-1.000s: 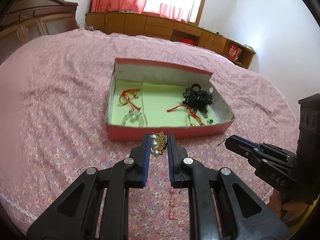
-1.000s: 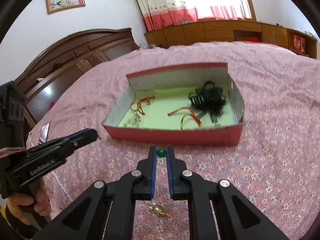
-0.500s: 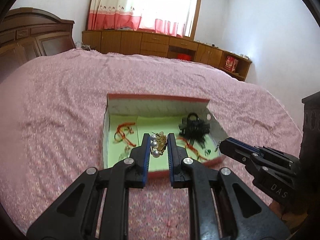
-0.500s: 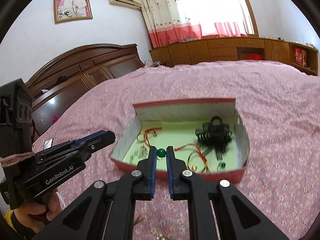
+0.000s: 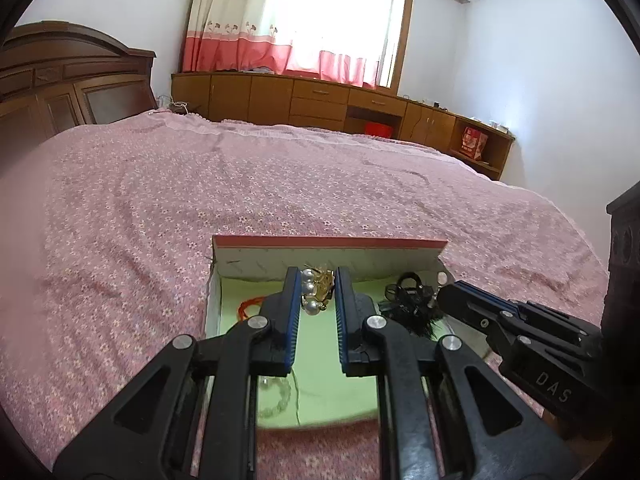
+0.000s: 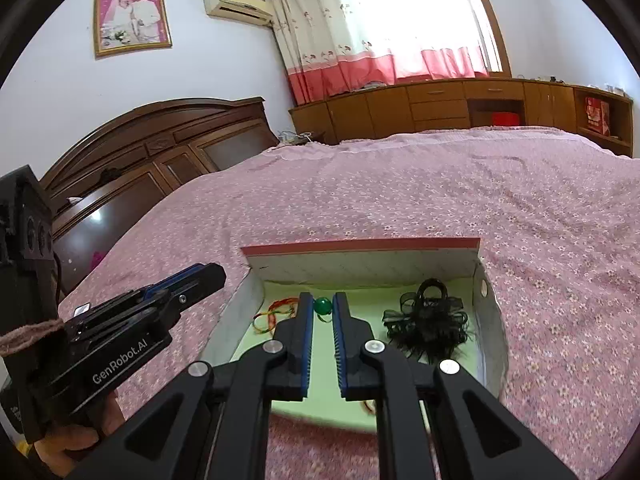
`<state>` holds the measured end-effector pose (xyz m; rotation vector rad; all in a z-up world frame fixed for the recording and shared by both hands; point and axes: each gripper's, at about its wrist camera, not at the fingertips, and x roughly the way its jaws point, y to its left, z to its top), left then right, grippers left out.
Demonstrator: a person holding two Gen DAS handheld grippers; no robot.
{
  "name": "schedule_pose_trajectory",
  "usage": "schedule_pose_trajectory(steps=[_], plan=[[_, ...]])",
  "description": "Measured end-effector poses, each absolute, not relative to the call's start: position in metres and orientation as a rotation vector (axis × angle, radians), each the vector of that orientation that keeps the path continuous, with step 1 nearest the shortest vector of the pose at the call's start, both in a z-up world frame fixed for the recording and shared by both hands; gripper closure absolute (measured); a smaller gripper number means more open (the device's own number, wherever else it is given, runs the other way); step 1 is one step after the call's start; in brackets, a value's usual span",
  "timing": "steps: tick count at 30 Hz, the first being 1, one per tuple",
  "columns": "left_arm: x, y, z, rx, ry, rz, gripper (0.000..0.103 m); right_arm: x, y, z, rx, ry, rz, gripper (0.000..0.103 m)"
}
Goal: Organize jewelry
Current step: 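Open the left tool to drop the pearl earring while the right tool releases the green earring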
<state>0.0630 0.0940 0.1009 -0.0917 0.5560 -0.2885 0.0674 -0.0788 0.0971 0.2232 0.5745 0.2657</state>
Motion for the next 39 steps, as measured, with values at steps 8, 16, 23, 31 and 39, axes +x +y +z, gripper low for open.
schedule_pose_trajectory(steps=[8, 16, 23, 31, 39], plan=[[0.099, 0.083, 0.079, -0.070, 0.649, -0.261, 0.095, 0.116, -0.078, 0.074, 0.228, 0.700, 0.281, 0.092], [0.127, 0.074, 0.047, -0.060, 0.788, -0.261, 0.095, 0.153, -0.082, 0.043, 0.231, 0.815, 0.264, 0.092], [0.137, 0.067, 0.025, -0.028, 0.862, -0.255, 0.095, 0.168, -0.081, 0.020, 0.223, 0.895, 0.244, 0.092], [0.142, 0.069, 0.019, -0.064, 0.888, -0.244, 0.094, 0.172, -0.079, 0.009, 0.197, 0.923, 0.232, 0.091], [0.131, 0.069, 0.033, -0.053, 0.844, -0.239, 0.084, 0.167, -0.084, 0.020, 0.245, 0.887, 0.260, 0.090]])
